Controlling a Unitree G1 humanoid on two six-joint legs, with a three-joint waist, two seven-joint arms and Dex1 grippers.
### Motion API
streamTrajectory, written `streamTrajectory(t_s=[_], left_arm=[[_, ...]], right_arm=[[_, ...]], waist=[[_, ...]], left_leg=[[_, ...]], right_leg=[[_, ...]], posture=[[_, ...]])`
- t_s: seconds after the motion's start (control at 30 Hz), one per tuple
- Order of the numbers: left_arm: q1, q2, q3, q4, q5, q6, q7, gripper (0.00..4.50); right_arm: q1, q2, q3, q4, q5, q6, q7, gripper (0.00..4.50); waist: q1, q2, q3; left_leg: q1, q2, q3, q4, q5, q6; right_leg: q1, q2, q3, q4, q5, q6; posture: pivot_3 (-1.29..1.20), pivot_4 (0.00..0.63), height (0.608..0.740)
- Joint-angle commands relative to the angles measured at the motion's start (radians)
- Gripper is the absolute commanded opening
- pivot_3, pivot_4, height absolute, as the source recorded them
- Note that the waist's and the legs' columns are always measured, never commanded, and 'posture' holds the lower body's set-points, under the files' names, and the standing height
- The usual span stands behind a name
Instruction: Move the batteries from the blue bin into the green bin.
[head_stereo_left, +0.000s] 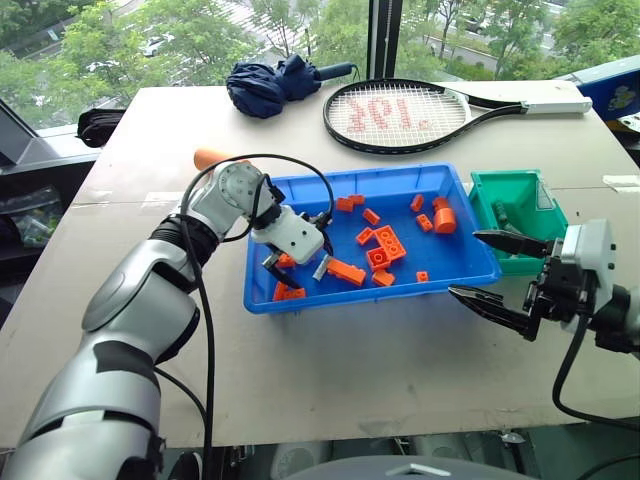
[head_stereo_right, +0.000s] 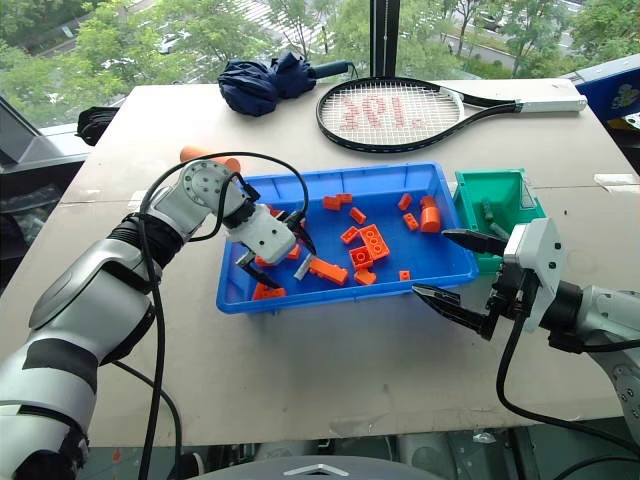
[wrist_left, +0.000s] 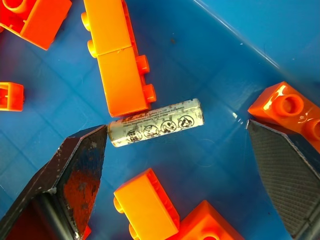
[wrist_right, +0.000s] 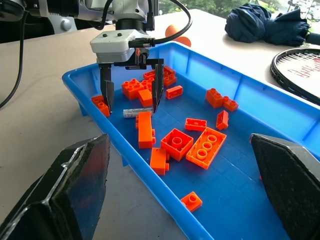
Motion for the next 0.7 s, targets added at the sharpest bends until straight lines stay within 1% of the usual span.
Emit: streamTrajectory(t_s=[0.03,0.1,0.3,0.4,0.7], left_arm=[[-0.022,-0.008,0.003,0.025,-0.004,-0.009,-0.004,3.05],[-0.028,-0.017,0.011,0.043,0.004,-0.011,-0.004,2.30],[-0.033,-0.029,0.027,0.067,0.009,-0.011,-0.004,2.30],[-0.038,-0.044,0.057,0.074,-0.007,0.003,-0.004,2.30],[-0.086,-0.065,0.172,0.061,-0.135,0.194,-0.004,2.30]], right_arm=[[0.000,-0.003,-0.006,-0.028,0.017,-0.013,-0.013,4.50],[0.000,-0.004,-0.005,-0.028,0.017,-0.015,-0.017,4.50],[0.005,-0.004,-0.003,-0.032,0.011,-0.019,-0.026,4.50],[0.008,-0.005,-0.005,-0.032,0.012,-0.020,-0.028,4.50],[0.009,-0.006,-0.015,-0.016,0.000,-0.029,-0.034,4.50]], waist=[[0.000,0.000,0.000],[0.000,0.000,0.000],[0.000,0.000,0.000],[0.000,0.000,0.000],[-0.002,0.000,0.000]], left_leg=[[0.000,0.000,0.000,0.000,0.000,0.000],[0.000,0.000,0.000,0.000,0.000,0.000],[0.000,0.000,0.000,0.000,0.000,0.000],[0.000,0.000,0.000,0.000,0.000,0.000],[-0.001,0.000,0.000,0.001,0.000,0.000]], right_leg=[[0.000,0.000,0.000,0.000,0.000,0.000],[0.000,0.000,0.000,0.000,0.000,0.000],[0.000,0.000,0.000,0.000,0.000,0.000],[0.000,0.000,0.000,0.000,0.000,0.000],[0.000,0.001,0.000,0.000,0.000,0.000]], posture=[[0.00,0.150,0.740],[0.00,0.150,0.740],[0.00,0.150,0.740],[0.00,0.150,0.740],[0.00,0.150,0.740]])
